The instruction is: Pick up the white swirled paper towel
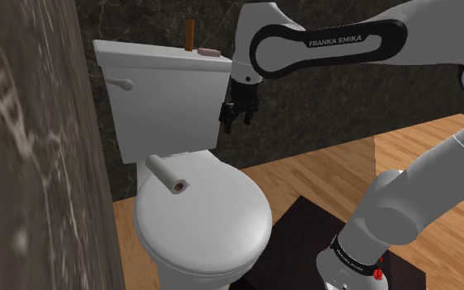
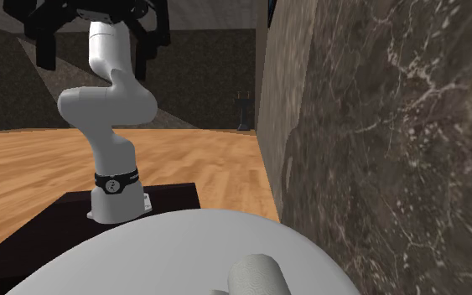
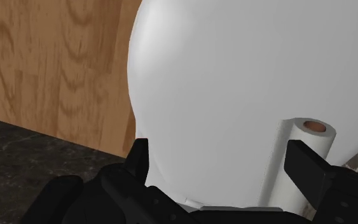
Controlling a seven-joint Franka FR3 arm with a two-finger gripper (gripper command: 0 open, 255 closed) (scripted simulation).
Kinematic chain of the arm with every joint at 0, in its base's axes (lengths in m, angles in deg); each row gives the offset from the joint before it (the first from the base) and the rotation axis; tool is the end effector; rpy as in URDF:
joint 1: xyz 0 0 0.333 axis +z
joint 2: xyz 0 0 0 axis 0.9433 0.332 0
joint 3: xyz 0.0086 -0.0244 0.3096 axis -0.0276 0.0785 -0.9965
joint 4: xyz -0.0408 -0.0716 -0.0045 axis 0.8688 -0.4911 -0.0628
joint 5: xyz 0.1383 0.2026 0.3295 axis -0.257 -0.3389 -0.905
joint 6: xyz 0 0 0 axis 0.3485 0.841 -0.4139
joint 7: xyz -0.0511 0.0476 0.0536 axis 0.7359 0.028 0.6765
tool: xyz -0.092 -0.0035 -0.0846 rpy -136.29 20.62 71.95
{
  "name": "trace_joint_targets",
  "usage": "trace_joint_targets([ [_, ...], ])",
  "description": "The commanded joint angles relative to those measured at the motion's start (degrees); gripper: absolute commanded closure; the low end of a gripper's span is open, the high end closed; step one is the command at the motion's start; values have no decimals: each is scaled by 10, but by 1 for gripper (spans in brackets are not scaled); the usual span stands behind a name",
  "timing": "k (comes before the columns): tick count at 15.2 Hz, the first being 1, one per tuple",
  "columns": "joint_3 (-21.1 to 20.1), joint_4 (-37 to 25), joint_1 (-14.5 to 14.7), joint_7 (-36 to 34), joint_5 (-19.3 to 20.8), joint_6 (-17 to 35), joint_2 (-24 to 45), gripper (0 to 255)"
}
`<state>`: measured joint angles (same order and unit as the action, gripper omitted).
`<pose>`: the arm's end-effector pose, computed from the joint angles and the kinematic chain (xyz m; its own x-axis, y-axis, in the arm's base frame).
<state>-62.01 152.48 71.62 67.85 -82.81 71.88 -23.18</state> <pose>0.4678 0.1195 0.4960 0.9979 -0.0389 0.0513 -0.0439 -0.9940 0.1001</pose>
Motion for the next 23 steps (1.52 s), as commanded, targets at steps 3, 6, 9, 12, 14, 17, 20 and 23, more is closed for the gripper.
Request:
trace_joint_targets([
  [3, -24, -51, 3, -43, 13, 21, 93, 0],
  [6, -38, -97, 8, -73, 28, 28, 163, 0],
  [9, -46, -149, 17, -103, 46, 30, 235, 0],
  [12, -50, -208, 30, -129, 64, 26, 308, 0],
  [14, -51, -252, 41, -144, 75, 20, 357, 0],
  [17, -48, -326, 61, -163, 90, 6, 433, 0],
  [20, -43, -413, 83, -177, 101, -16, 512, 0],
  [23, -40, -451, 93, -182, 106, -21, 550, 0],
])
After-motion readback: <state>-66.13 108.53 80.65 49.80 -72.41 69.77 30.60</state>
